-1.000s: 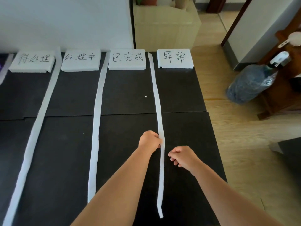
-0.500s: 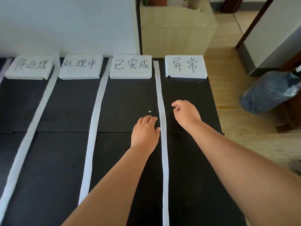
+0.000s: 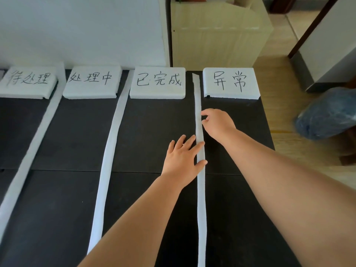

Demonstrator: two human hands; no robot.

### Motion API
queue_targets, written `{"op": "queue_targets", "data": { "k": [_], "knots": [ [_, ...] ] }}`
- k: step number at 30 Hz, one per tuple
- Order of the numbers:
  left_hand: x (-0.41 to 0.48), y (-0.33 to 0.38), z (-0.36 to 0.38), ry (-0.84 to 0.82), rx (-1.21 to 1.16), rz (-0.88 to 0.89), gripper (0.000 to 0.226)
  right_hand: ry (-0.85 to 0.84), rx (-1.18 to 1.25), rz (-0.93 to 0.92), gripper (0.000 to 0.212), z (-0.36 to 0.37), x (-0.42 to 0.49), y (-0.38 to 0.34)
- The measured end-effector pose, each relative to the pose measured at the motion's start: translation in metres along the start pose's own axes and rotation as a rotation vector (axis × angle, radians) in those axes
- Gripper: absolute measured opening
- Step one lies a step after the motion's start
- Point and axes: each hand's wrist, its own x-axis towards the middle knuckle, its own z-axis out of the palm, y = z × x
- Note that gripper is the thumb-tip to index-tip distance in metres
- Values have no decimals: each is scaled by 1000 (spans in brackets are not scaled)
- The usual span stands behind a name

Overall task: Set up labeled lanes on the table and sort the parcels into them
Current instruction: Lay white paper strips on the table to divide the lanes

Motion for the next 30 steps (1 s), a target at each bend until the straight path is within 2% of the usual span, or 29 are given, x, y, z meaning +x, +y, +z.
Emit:
{"op": "queue_targets", "data": {
  "k": [20,27,30],
  "knots": [
    [-35,0,10,-33,6,35,59,-1,-96,-44,33,15,-16,-5],
    [-49,0,16,-2,-5,70,55,17,-224,-68,52,10,-15,-13],
    [-58,2,21,28,6,89,51,-8,-251,-63,53,8,-13,-15]
  ]
}}
